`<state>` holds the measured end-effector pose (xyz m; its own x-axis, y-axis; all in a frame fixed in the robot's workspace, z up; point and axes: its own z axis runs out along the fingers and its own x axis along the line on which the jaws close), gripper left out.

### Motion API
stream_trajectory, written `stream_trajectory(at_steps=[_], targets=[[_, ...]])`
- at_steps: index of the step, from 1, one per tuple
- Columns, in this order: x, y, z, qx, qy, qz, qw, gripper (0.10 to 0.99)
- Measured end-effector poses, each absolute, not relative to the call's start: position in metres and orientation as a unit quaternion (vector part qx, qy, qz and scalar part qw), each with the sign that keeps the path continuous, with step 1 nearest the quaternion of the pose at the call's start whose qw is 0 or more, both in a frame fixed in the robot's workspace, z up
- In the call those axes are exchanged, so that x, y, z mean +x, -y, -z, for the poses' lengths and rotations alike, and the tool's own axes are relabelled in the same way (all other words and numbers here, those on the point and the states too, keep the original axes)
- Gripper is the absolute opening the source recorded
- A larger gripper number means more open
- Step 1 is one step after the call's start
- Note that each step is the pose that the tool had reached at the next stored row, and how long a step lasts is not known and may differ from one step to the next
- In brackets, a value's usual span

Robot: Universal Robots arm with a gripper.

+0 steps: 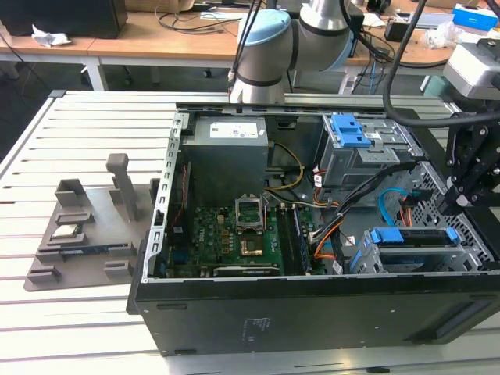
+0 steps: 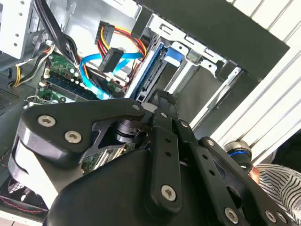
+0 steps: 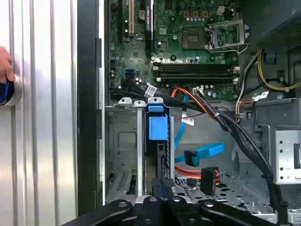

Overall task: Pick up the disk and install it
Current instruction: 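Insert the first disk wire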

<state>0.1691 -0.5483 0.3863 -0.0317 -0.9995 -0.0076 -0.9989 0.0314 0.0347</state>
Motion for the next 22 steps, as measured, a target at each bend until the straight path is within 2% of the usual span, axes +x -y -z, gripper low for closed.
stream_trajectory(at_steps=[8, 22], targets=[[0.186, 0.526, -0.384, 0.696, 0.718, 0.014, 0.010, 0.106], [0.176, 0.500, -0.370, 0.696, 0.718, 0.014, 0.011, 0.106]])
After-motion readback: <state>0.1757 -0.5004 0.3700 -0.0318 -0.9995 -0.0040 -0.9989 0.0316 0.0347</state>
